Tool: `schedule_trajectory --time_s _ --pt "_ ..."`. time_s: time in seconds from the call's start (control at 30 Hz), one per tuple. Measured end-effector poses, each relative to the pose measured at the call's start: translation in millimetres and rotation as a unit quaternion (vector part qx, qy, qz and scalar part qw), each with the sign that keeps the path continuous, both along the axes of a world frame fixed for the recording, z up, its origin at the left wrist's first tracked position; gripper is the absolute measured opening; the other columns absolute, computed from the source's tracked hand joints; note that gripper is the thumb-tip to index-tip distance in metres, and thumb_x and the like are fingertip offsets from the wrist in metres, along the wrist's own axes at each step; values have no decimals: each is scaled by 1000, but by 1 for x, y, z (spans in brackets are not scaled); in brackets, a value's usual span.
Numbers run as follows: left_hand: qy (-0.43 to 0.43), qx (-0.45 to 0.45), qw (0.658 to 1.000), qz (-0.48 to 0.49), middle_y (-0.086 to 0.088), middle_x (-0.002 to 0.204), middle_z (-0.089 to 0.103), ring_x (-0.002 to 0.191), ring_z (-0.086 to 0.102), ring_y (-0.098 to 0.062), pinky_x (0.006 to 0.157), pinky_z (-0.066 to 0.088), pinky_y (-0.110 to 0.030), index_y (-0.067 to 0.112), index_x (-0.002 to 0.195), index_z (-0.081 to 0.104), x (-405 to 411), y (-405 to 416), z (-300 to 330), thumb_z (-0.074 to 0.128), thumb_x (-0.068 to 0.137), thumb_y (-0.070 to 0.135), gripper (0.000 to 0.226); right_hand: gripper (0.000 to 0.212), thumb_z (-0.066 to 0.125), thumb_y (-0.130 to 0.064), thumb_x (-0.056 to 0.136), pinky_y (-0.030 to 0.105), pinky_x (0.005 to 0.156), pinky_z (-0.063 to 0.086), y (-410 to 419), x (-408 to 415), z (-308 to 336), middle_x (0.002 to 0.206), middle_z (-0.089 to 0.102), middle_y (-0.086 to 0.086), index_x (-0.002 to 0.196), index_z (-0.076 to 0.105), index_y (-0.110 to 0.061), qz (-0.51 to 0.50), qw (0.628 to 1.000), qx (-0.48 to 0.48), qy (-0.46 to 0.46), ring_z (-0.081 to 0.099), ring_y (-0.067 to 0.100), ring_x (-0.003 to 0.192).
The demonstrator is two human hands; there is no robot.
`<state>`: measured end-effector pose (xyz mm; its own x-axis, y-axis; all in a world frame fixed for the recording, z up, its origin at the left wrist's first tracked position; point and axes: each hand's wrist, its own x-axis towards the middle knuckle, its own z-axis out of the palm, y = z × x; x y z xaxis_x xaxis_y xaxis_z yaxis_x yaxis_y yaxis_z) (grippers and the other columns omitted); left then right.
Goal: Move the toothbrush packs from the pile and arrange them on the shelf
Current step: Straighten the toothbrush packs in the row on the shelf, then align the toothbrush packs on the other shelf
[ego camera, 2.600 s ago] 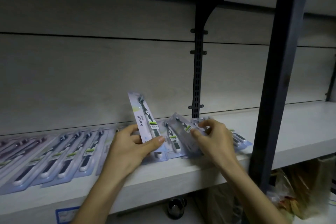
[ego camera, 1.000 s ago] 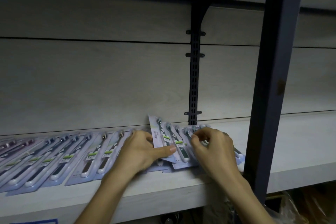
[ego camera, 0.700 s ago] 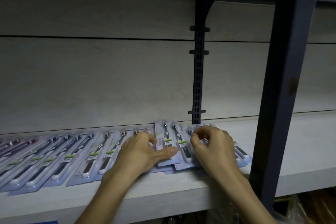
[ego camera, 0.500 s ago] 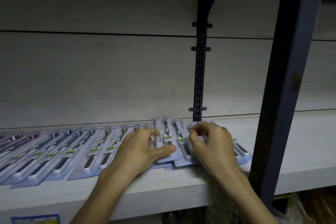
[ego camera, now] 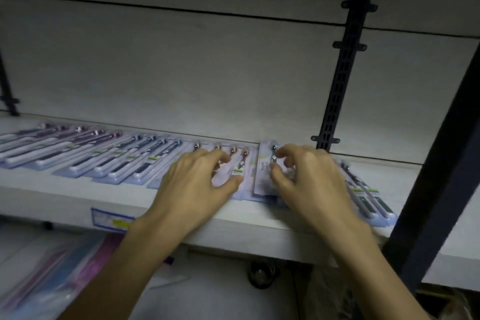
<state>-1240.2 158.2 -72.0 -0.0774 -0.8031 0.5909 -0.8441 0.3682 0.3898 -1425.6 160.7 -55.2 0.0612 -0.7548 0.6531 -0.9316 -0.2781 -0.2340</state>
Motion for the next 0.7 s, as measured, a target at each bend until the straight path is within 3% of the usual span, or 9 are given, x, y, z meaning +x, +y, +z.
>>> schedule_trajectory --time_s 0.37,0.7 --pt "11 -18 996 86 11 105 62 102 56 -13 82 47 -30 32 113 61 92 43 2 61 81 48 36 30 53 -37 87 34 71 44 11 97 9 98 67 5 110 65 -22 120 991 -41 47 60 30 92" --pt "8 -5 989 149 14 106 60 103 53 -8 79 40 -24 35 117 58 237 99 3 59 84 48 35 30 56 -38 88 35 75 48 44 247 8 103 67 1 114 62 -24 184 981 -44 40 59 26 100"
